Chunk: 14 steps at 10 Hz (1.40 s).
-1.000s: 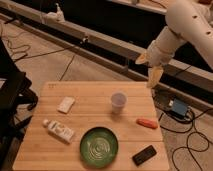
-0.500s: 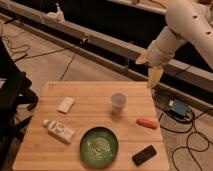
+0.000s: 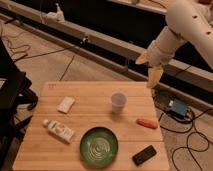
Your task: Place the pepper on the white sponge
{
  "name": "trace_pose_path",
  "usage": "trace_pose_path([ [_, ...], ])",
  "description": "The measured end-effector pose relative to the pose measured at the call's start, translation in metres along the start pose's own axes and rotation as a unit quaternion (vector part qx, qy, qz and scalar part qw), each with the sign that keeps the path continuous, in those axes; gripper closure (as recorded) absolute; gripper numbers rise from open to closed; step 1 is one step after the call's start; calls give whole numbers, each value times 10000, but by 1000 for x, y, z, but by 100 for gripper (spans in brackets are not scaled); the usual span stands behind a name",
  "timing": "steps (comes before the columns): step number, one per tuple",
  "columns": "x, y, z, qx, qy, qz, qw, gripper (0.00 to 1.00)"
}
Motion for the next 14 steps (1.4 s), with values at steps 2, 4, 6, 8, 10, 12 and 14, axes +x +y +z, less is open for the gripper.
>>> trace_pose_path([
  [2,0,0,0,0,0,0,10000,20],
  [4,0,0,0,0,0,0,10000,20],
  [6,0,-1,-1,9,5,-3,10000,20],
  [8,6,-9,-9,101,205,-44,9997,20],
  [10,21,-17,-14,177,549,59,9983,20],
  [12,38,-11,-3,144,774,301,9964,20],
  [14,49,0,15,86,828,554,9950,20],
])
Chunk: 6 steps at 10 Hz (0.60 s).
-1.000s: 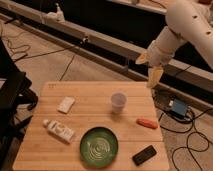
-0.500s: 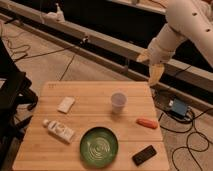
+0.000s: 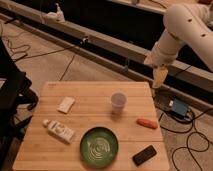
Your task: Place the pepper on the white sponge
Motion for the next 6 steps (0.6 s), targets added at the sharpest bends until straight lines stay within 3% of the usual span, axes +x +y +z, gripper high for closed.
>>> trace_pose_path([
  [3,8,21,40,-180,30,310,9994,20],
  [5,7,40,68,-452,-311,778,9955,20],
  [6,5,49,79,-600,-544,1024,9914,20],
])
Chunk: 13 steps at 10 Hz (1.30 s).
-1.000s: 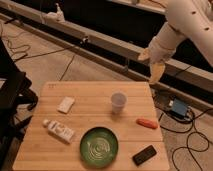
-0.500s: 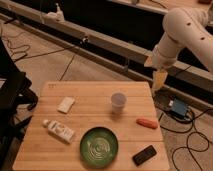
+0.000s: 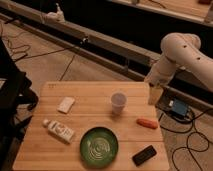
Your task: Place the pepper on the white sponge
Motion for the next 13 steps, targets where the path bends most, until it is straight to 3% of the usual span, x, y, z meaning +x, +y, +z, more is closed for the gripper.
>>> trace_pose_path([
  [2,4,13,22,-357,-416,421,9976,20],
  [4,7,15,30,-542,-648,530,9950,20],
  [10,6,14,29,-553,-680,497,9949,20],
  [13,4,22,40,-767,-1053,571,9898,20],
])
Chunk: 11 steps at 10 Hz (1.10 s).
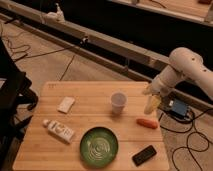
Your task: Place the pepper on the white sponge
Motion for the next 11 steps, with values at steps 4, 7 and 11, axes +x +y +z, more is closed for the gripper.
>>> trace_pose_path([
  [4,29,-5,24,-197,-355,331,9986,20],
  [7,58,-16,45,-117,-450,585,9972,20],
  [11,85,-21,72,-161,-601,870,9943,20],
])
